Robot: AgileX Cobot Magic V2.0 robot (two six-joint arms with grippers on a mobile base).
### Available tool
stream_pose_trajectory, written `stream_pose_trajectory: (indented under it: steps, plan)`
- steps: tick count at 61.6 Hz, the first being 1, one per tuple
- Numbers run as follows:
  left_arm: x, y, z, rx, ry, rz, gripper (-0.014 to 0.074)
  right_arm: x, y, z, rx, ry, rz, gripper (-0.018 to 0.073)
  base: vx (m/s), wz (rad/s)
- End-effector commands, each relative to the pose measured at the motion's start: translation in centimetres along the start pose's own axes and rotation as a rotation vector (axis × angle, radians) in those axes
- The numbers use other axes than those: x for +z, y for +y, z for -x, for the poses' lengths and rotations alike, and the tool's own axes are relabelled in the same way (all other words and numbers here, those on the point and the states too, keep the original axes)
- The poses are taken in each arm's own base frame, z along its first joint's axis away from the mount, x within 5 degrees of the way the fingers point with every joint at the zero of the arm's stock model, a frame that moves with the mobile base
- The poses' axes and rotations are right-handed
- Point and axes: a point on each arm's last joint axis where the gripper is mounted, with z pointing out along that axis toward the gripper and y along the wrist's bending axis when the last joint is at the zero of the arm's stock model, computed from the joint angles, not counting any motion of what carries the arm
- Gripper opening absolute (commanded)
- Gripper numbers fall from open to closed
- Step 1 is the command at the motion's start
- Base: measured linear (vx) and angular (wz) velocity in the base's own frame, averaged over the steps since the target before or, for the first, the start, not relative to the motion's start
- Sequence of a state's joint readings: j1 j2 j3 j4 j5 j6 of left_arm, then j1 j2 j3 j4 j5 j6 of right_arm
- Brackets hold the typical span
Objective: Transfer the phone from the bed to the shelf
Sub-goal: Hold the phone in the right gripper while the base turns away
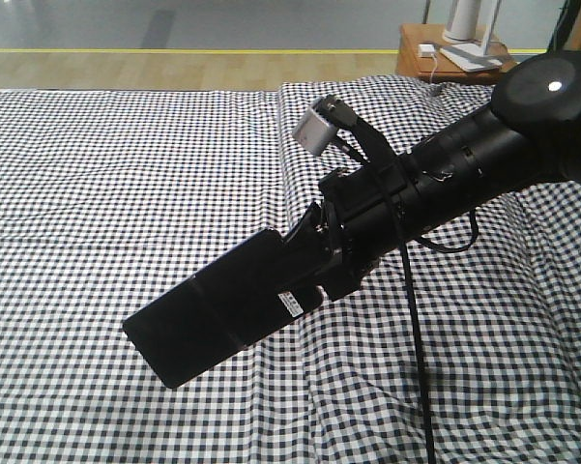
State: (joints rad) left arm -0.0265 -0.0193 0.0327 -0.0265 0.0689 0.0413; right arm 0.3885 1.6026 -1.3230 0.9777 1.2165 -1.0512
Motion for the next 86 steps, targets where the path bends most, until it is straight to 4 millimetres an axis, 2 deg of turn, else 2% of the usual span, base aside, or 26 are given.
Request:
stream_pose_trajectory:
  steps: [1, 45, 86]
  plan:
    - [-0.21, 0.05, 1.54, -0.019, -0.107, 0.005, 0.0001, -1.46, 2.26, 1.23, -0.032, -0.067, 0.074, -0.0002, -0.05, 0.18]
    - [-0.21, 0.05, 1.54, -0.019, -0.107, 0.005, 0.0001, -1.46, 2.26, 1.23, -0.032, -0.067, 0.074, -0.0002, -0.07, 0.28]
    - [-0.21, 0.05, 1.54, -0.019, -0.107, 0.005, 0.0001, -1.46, 2.26, 1.23, -0.032, -0.067, 0.074, -0.0002, -0.12, 0.47]
